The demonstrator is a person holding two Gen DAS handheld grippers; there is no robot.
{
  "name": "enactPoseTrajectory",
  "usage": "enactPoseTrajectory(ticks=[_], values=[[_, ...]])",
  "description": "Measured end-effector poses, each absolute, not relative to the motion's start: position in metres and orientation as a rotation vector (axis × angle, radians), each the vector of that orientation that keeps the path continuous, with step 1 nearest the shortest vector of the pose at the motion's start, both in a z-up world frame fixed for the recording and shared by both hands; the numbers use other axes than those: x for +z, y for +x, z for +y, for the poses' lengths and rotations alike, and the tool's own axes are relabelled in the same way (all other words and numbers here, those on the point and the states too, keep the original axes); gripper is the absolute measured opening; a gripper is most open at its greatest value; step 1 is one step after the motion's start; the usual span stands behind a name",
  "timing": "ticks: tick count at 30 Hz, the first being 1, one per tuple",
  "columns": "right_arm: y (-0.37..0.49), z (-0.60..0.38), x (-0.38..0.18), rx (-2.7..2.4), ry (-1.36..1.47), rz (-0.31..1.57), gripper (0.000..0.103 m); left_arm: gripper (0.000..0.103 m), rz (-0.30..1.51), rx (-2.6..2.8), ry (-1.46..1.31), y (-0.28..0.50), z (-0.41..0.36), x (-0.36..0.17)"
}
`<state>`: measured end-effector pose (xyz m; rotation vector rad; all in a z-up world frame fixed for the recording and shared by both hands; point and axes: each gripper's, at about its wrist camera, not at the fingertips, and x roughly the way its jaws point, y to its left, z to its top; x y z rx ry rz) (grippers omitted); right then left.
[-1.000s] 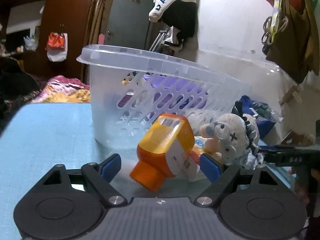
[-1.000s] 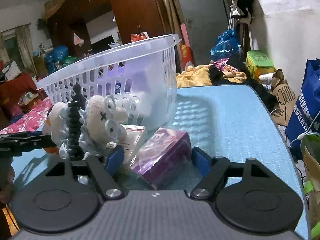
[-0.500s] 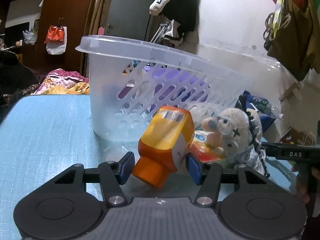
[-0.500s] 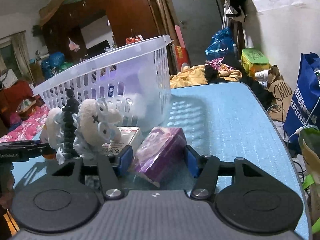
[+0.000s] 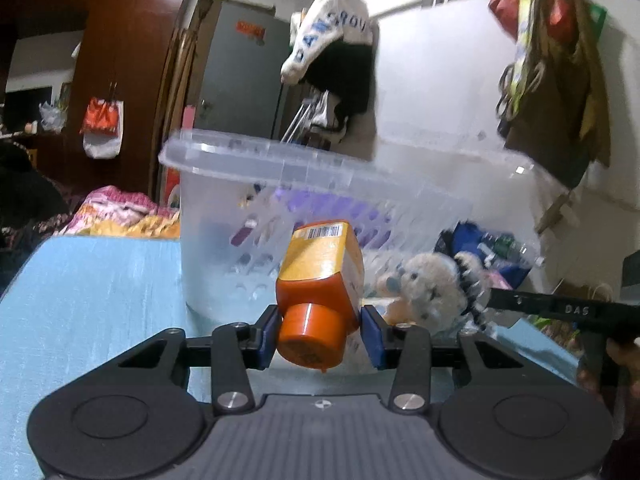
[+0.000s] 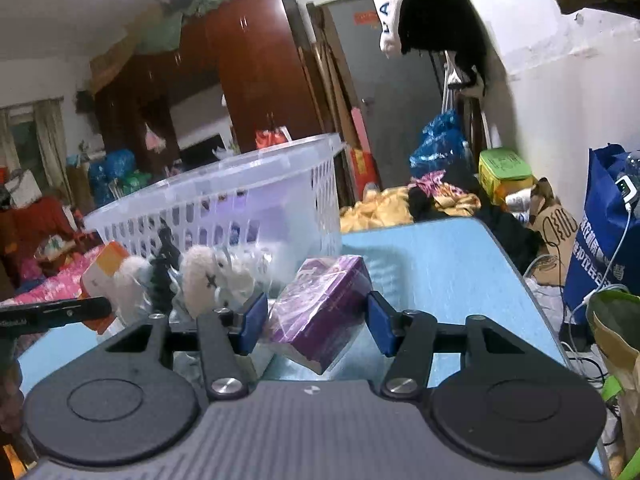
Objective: Organize objects
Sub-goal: 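Release the bottle into the basket with the left tool while the right drops the box in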
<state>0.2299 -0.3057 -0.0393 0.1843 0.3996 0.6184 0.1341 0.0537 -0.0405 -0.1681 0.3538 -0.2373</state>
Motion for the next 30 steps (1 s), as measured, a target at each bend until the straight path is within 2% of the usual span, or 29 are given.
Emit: enactPoseTrajectory(ticks=[6,13,17,22,25,30], values=[[0.206,-0.310,0.007,0.649,0.163,0.271,0.057,0.046,0.222,-0.275,-0.224,0.108,0.061,-0.023],[0.238,-0.252,0.080,0.706,0.022,0.184,0.057,0.046,0.150,-0.244,-0.190,0.126,0.054,0.051],[0.277,-0.209,0.090,0.691,-0.062,0.248,0.057,0.046,0.273,-0.158,-0.190,0.188,0.052,0.077],[0.326,-0.177,0.075,0.607,-0.162,0.401,0.057,0.045,0.503,-0.035,-0.184,0.256,0.055,0.069],[0.347,-0.179,0.065,0.586,-0.150,0.498,0.057,0.043,0.586,0.019,-0.121,0.274,0.053,0.063],[0.345,-0.179,0.052,0.592,-0.181,0.538,0.057,0.041,0.638,0.034,-0.087,0.284,0.052,0.054]])
